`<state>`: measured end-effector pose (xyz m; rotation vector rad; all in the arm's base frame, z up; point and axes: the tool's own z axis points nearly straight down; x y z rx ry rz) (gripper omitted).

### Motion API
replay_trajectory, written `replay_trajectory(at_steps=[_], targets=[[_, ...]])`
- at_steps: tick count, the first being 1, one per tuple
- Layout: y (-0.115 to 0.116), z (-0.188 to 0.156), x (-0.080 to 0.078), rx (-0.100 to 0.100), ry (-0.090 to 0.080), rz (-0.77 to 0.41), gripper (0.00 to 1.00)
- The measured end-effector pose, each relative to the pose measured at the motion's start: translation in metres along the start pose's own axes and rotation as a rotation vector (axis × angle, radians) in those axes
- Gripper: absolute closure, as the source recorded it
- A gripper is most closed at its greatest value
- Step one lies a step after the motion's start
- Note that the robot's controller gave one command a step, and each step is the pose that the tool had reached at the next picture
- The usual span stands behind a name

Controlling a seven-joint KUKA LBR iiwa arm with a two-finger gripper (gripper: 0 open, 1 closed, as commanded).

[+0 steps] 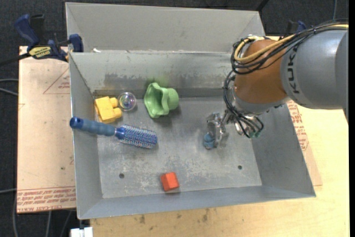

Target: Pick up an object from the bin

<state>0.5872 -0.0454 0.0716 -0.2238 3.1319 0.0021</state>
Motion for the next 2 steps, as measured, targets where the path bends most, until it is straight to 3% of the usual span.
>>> replay_trajectory(at_steps=[1,2], targets=[[-0.021,-0.119,-0.026,0.004,-0.012,-0.003,1.0],[-0.017,-0.184,-0.016,0.003,-0.01,-0.024,1.0]])
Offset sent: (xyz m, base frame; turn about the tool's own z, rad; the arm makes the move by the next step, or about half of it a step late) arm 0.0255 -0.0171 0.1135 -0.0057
